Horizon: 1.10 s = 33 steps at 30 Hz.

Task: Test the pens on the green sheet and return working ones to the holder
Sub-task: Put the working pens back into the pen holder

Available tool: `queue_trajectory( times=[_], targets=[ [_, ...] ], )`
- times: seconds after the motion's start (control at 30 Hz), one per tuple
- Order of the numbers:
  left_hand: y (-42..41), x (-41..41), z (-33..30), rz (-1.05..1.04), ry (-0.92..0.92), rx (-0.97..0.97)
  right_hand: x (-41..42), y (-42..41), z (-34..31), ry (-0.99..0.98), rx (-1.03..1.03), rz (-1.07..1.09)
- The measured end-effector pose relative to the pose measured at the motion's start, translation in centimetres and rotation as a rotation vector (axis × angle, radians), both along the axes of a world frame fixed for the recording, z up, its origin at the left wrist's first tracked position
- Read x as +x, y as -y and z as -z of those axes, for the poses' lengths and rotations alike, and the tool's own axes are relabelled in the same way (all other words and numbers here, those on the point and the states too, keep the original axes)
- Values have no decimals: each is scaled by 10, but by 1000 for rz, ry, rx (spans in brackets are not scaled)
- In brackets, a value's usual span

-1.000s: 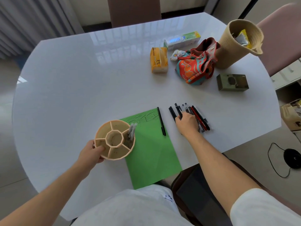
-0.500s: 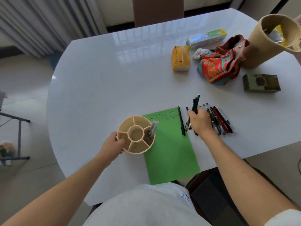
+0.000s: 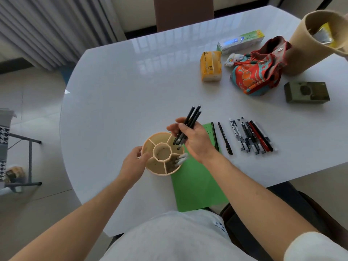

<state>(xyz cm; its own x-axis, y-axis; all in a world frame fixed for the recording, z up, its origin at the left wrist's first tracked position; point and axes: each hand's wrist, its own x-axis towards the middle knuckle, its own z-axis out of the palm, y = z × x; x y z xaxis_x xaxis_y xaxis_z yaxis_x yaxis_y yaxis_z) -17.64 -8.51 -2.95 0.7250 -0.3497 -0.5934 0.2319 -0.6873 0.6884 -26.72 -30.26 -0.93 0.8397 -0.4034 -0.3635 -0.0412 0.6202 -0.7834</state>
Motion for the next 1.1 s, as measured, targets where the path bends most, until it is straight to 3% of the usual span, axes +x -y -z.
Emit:
queue_trajectory(
  times=[0.27, 0.4, 0.47, 0.6, 0.77, 0.87, 1.1],
  targets=[
    [-4, 0, 14, -38, 24, -39, -14, -17, 2, -109, -139, 41],
    [-4, -1, 17, -61, 43, -77, -27, 0, 4, -68, -140, 106],
    [-4, -1, 18, -68, 43, -91, -38, 18, 11, -149, -189, 170],
    [-4, 0, 19, -78, 48, -96, -67, 60, 37, -623, -710, 227],
    [-4, -1, 20, -97, 30, -96, -81, 87, 61, -1058, -1207, -78],
    [-5, 0, 20, -107, 16, -92, -74, 87, 65, -1137, -1324, -206],
    [-7, -1, 25, -129, 3, -110, -67, 86, 67, -1152, -1340, -282]
  ],
)
